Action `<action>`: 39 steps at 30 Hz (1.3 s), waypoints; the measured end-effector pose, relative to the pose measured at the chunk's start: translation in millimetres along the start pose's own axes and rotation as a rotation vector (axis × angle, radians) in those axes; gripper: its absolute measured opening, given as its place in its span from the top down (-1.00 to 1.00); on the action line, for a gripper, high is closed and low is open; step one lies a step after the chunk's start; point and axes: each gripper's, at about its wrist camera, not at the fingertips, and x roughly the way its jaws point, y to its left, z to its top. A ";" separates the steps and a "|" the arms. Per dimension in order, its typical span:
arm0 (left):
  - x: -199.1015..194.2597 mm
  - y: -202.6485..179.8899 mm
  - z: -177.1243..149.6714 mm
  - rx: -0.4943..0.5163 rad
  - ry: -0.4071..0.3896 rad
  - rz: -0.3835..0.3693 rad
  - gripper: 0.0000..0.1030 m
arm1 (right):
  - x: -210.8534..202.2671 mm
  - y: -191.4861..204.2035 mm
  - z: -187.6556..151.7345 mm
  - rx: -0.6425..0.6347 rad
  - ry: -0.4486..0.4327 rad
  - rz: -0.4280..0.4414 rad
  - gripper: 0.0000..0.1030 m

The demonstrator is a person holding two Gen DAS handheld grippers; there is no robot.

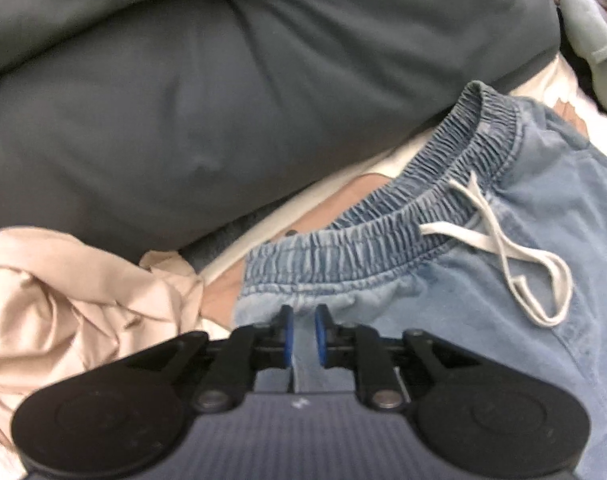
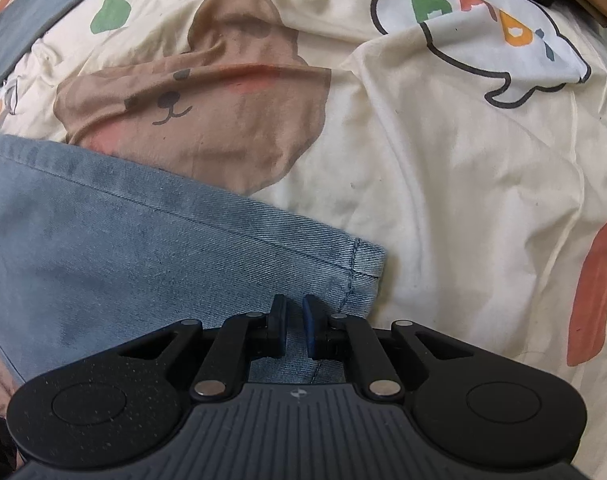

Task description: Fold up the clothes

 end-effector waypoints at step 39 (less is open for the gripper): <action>-9.1 -55.2 62.5 -0.083 0.044 -0.106 0.44 | -1.3 16.4 -32.5 0.039 -0.032 0.070 0.73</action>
